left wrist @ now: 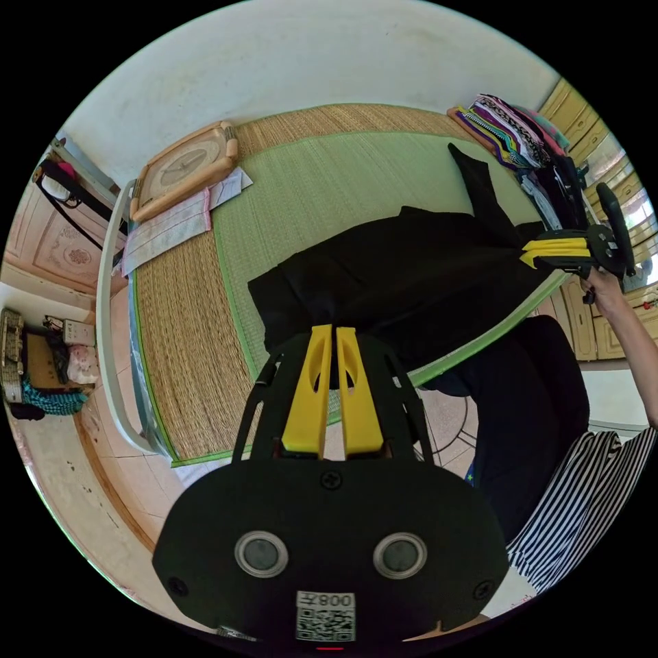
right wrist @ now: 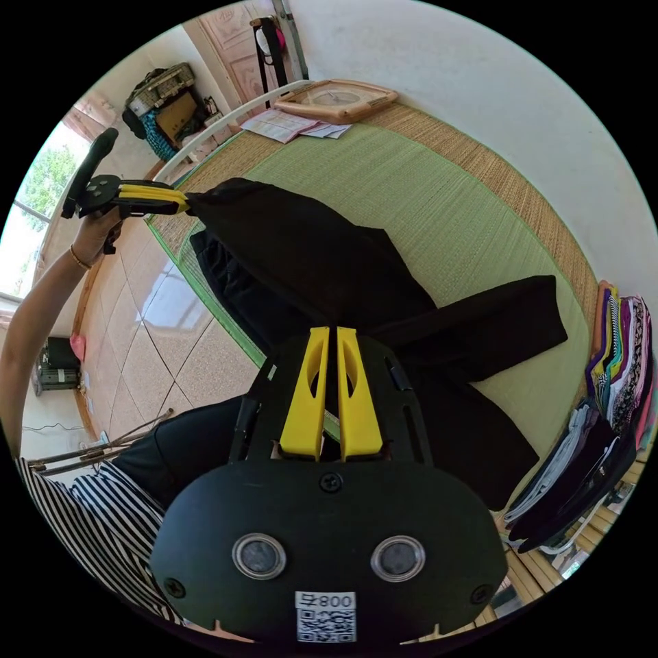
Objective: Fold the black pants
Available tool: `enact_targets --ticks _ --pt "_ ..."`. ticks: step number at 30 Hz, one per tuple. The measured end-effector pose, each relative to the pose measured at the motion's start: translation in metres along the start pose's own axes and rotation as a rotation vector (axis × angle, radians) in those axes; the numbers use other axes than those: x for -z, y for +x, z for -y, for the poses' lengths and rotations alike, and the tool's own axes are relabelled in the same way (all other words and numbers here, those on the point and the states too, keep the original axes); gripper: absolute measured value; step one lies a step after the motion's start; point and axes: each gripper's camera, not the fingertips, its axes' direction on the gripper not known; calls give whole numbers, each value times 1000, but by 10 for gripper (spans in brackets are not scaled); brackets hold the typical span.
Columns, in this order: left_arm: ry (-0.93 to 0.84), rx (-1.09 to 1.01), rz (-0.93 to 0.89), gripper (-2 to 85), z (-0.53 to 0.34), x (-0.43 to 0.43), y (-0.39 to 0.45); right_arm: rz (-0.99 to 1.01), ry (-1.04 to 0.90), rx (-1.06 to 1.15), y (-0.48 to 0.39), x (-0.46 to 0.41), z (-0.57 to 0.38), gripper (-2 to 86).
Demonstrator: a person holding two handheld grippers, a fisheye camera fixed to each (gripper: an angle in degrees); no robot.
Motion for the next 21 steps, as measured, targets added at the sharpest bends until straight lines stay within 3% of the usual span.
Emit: enact_targets --ticks 21 --pt "-109 -29 -10 6 -59 -116 -13 94 -65 -4 -63 -84 -91 21"
